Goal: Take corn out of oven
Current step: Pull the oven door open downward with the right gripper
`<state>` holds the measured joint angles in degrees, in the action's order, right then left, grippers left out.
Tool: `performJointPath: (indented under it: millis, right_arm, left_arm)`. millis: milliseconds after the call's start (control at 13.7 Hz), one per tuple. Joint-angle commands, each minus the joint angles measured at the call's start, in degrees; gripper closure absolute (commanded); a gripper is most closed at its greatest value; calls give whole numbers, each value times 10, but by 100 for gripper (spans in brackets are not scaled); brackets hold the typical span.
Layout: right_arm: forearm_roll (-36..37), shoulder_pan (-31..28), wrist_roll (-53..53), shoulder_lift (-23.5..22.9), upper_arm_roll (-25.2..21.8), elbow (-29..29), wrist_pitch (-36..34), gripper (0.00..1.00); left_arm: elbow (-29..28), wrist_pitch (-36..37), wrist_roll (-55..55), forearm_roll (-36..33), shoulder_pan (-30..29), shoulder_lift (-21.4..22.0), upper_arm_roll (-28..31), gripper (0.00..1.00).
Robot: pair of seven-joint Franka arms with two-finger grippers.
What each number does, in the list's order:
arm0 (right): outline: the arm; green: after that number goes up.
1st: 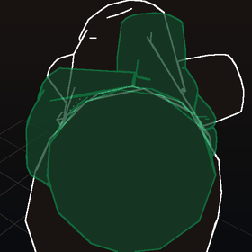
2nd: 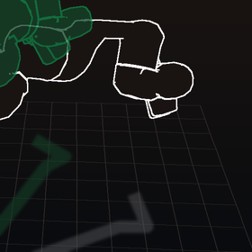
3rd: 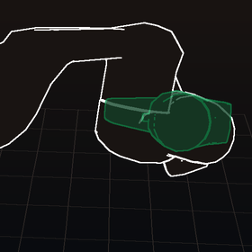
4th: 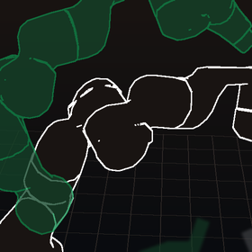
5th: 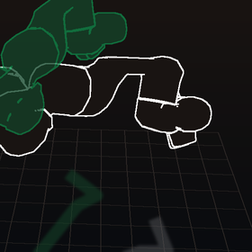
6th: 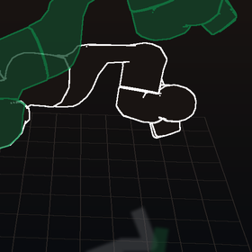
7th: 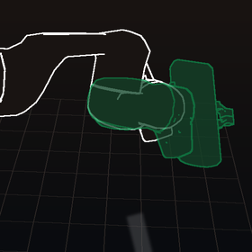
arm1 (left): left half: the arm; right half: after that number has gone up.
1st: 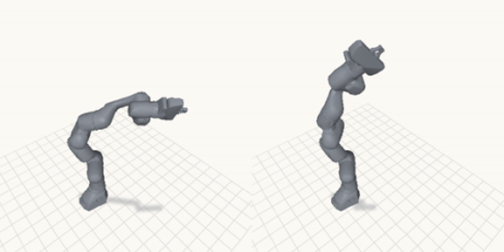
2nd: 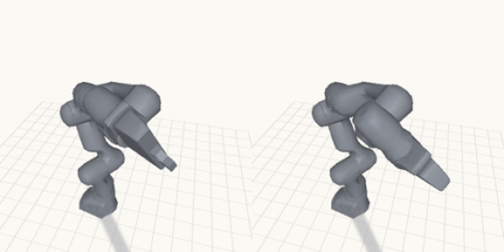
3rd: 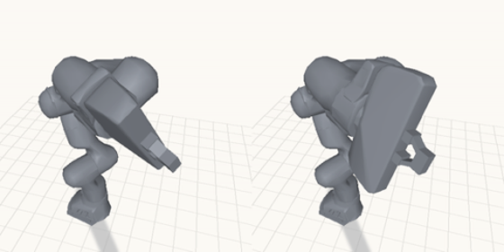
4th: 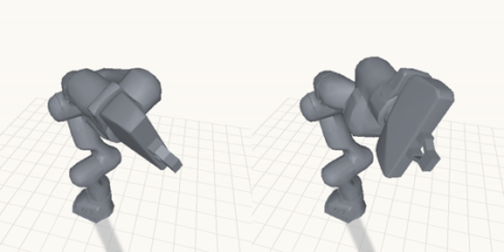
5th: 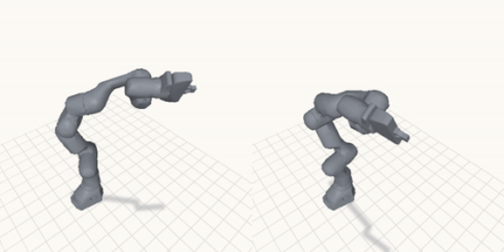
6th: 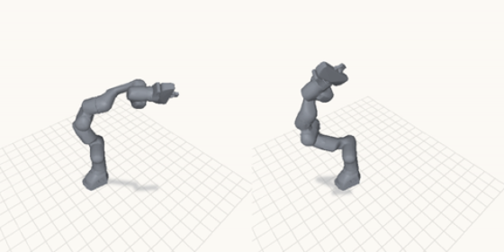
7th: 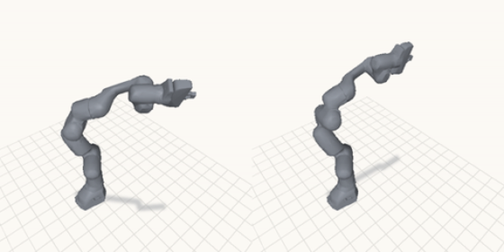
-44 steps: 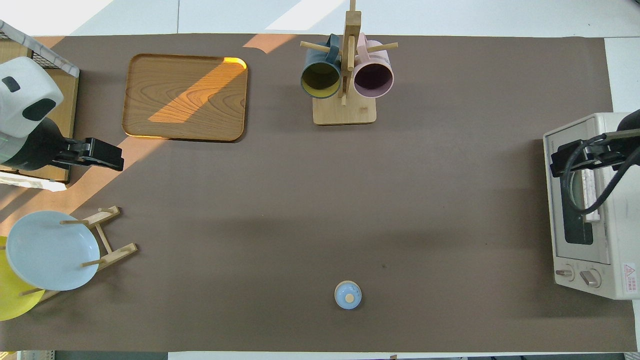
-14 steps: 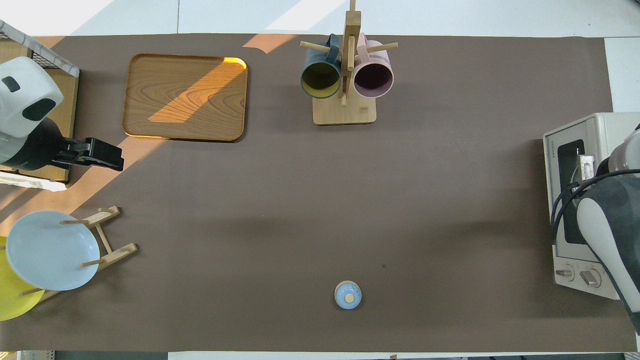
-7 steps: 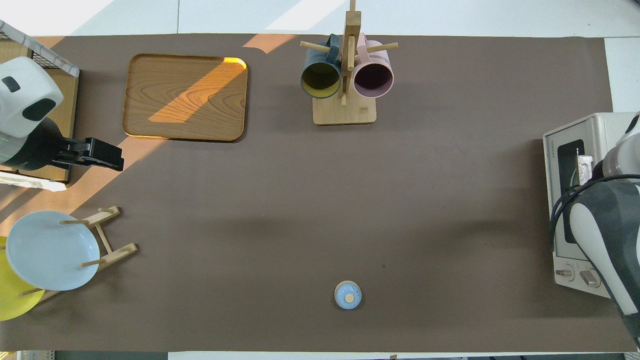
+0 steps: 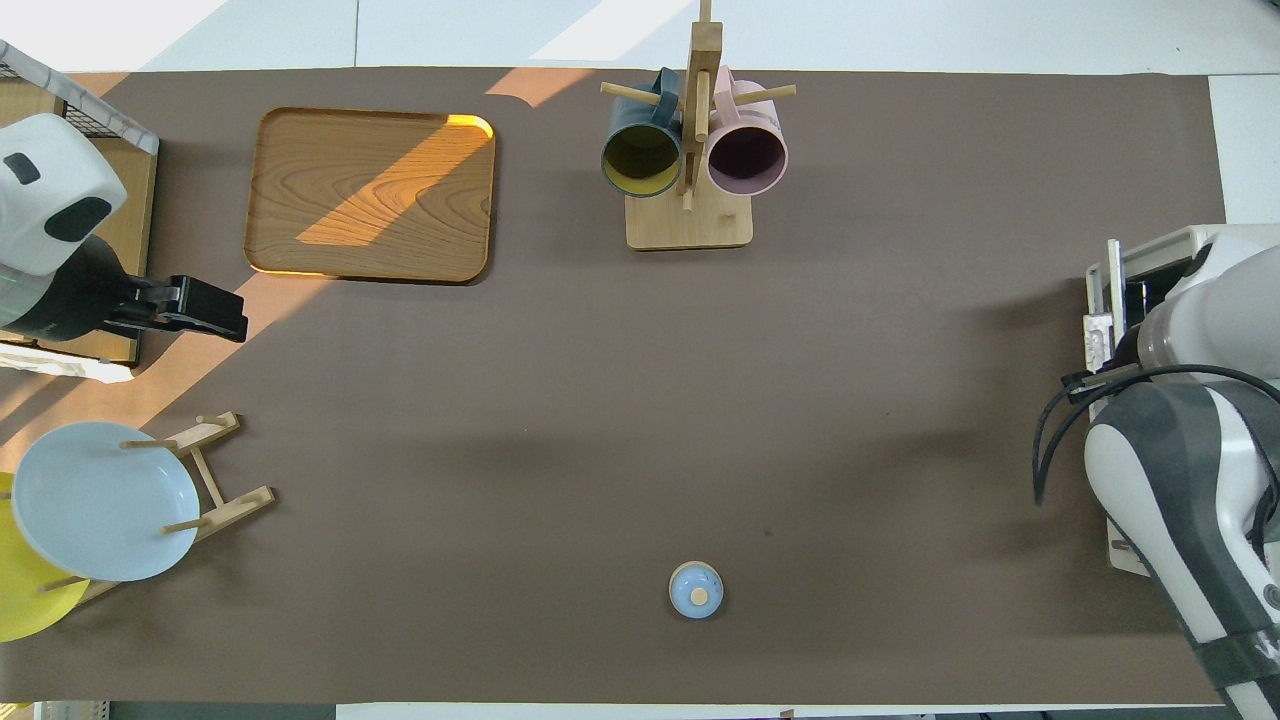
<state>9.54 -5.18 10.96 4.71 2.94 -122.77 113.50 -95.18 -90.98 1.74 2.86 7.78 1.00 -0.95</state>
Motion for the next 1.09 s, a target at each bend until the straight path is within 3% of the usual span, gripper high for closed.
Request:
performJointPath:
  millis: [0,292,583,802,1021]
  right_arm:
    - [-10,-15,-12,-67,-9,-37,122,100]
    - [-13,4,-68,-87,-8,-90,224,100]
    - [-46,8,-78,-125,-7,-90,256,100]
    - [-86,36,-102,-127,-7,-72,242,100]
    - [-108,68,-133,-127,-7,24,114,100]
  left_arm:
    - [-5,-5,-4,-8,-8,8,-5,0]
    - [-5,-5,-4,-8,-8,8,-5,0]
    - [-5,-5,-4,-8,-8,8,-5,0]
    - [-5,-6,-4,-8,-8,8,-5,0]
    - [-5,-5,-4,-8,-8,8,-5,0]
